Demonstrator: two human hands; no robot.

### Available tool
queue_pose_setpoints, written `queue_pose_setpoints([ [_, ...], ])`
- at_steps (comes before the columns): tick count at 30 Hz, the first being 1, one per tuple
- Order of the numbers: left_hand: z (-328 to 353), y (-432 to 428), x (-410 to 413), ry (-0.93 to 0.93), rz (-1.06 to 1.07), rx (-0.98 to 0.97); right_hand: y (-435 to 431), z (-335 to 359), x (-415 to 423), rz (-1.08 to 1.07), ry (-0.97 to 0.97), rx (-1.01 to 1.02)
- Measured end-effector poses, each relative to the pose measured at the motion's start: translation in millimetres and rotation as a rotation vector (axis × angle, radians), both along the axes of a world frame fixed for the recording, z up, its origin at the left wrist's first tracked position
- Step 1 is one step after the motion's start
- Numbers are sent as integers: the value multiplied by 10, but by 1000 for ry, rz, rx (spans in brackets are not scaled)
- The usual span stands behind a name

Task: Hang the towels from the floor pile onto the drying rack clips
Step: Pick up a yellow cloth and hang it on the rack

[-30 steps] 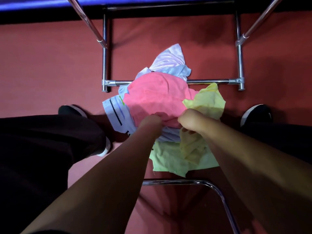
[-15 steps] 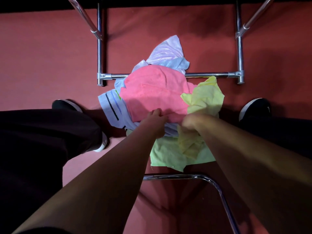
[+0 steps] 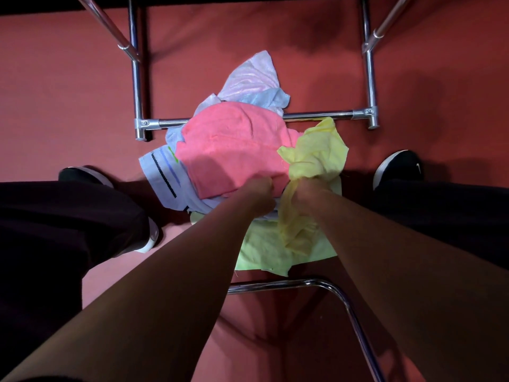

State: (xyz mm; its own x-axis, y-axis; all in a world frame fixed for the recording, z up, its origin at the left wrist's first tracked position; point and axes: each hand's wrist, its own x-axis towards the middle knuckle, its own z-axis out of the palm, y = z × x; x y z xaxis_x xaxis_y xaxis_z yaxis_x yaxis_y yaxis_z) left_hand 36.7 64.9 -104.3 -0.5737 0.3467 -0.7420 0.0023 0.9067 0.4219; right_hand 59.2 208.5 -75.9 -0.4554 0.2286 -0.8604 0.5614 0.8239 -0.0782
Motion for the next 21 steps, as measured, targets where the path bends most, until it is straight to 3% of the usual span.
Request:
queue_pose_setpoints([
  [2, -22, 35, 10, -22, 0, 36, 56, 18, -95, -185, 105, -67],
  [5, 27, 78, 3, -219, 119, 216, 74, 122, -248, -513, 192, -209],
  [8, 96, 135, -64, -212, 239, 329, 93, 184, -334, -761, 279, -352],
  [14, 429, 120, -282, -360, 524, 388, 79, 225, -614, -863, 500, -402],
  [17, 716, 21, -356, -519, 630, 473, 88, 386, -701, -939, 639, -417],
  [21, 1173, -149, -416, -589, 624, 457, 128, 733, -834, -1020, 779, -490],
])
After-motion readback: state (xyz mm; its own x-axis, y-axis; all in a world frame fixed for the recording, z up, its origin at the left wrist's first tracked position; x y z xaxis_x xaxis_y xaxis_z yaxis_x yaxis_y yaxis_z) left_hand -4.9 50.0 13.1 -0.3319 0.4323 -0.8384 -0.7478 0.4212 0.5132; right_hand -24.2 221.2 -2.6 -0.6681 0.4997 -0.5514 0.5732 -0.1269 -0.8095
